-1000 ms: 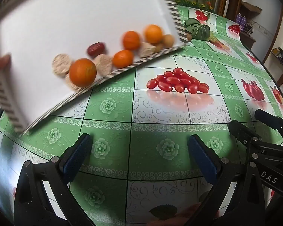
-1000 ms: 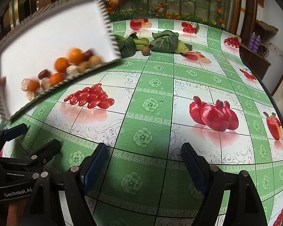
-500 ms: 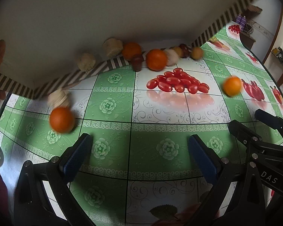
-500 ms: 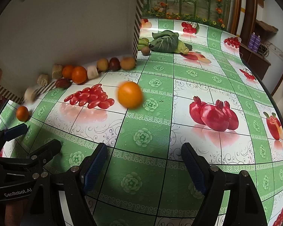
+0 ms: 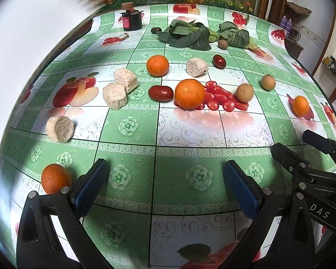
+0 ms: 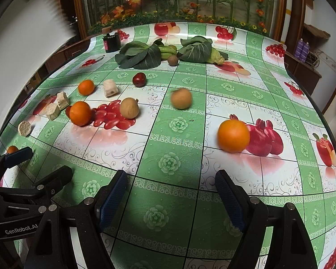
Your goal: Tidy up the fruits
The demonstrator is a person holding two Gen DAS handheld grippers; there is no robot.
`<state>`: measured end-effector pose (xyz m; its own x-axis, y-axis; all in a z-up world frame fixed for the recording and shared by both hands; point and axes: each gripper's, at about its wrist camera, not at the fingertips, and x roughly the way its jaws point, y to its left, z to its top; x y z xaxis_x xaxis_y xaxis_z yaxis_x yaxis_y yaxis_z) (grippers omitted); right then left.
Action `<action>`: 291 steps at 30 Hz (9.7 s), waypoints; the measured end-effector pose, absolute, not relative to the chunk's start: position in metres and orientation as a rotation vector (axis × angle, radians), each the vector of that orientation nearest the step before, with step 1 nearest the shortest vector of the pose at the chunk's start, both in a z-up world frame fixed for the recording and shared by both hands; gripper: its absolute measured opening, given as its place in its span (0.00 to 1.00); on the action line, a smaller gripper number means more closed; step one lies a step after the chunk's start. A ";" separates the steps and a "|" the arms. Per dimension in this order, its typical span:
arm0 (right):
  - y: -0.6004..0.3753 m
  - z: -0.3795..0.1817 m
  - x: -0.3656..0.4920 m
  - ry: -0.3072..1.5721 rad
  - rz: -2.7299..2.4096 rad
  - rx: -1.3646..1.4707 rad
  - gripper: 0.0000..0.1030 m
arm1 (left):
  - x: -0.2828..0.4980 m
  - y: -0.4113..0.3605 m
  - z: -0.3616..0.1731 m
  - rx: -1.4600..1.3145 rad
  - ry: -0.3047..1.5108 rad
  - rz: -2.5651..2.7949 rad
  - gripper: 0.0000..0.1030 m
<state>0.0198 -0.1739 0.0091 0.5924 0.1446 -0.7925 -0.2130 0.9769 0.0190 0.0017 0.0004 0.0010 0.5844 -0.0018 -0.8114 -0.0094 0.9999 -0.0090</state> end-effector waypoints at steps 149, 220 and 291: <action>0.137 0.043 0.056 0.915 0.948 -0.219 0.23 | -0.003 0.269 0.040 -0.171 1.015 0.279 0.30; -0.088 0.013 0.087 0.938 0.648 0.003 0.31 | 0.001 0.115 0.028 -0.160 1.039 0.064 0.42; -0.012 0.060 -0.002 0.874 0.812 -0.032 0.29 | -0.071 0.176 0.082 -0.075 0.805 0.165 0.17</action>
